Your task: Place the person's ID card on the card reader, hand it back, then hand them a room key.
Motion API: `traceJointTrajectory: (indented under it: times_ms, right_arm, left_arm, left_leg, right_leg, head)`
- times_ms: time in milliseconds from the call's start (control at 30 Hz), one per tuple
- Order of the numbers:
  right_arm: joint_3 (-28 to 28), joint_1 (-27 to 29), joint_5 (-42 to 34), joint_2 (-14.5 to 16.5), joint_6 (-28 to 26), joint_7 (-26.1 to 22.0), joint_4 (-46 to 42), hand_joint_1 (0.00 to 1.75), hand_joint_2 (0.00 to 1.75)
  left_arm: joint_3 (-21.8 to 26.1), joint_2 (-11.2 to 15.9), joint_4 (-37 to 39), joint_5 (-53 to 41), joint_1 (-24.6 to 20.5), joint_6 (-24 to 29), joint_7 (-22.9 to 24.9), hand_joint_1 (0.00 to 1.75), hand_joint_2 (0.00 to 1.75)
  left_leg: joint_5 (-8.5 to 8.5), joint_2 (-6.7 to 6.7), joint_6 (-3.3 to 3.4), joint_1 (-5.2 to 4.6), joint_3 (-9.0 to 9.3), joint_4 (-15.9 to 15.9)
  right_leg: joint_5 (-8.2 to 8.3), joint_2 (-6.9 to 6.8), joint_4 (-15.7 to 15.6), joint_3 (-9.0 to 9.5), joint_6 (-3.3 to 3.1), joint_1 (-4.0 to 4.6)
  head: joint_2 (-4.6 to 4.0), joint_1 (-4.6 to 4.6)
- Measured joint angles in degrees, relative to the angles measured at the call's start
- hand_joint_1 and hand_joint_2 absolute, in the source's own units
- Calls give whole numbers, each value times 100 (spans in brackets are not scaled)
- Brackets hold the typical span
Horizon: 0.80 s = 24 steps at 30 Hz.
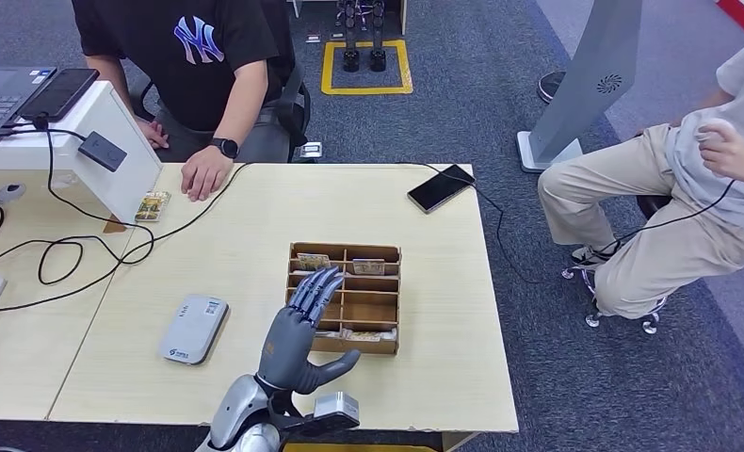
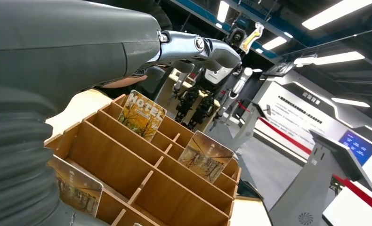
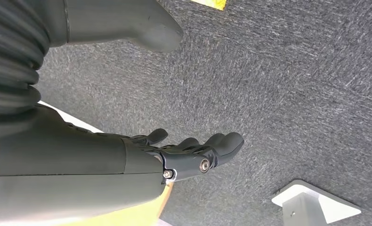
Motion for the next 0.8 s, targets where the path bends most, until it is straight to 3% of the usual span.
traceJointTrajectory:
  times_ms: [167,600,800]
  right_arm:
    - [0,-1,13,0,0,-31,1,0,175]
    - [0,-2,189,1,0,-124,25,0,175]
    - [0,-2,206,0,1,-84,26,0,175]
  left_arm:
    - [57,-8,-30,-285,16,28,32,0,175]
    - [44,78,729,-2584,-381,316,1204,0,175]
    - [10,80,1081,-3061,-561,347,1738,0,175]
  left_leg:
    - [0,-1,0,0,0,0]
    - [0,0,0,0,1,0]
    - [0,0,0,0,1,0]
  right_leg:
    - [0,-1,0,0,0,0]
    - [0,0,0,0,0,0]
    - [0,0,0,0,0,0]
  head:
    - [0,-1]
    - [0,-1]
    - [0,0]
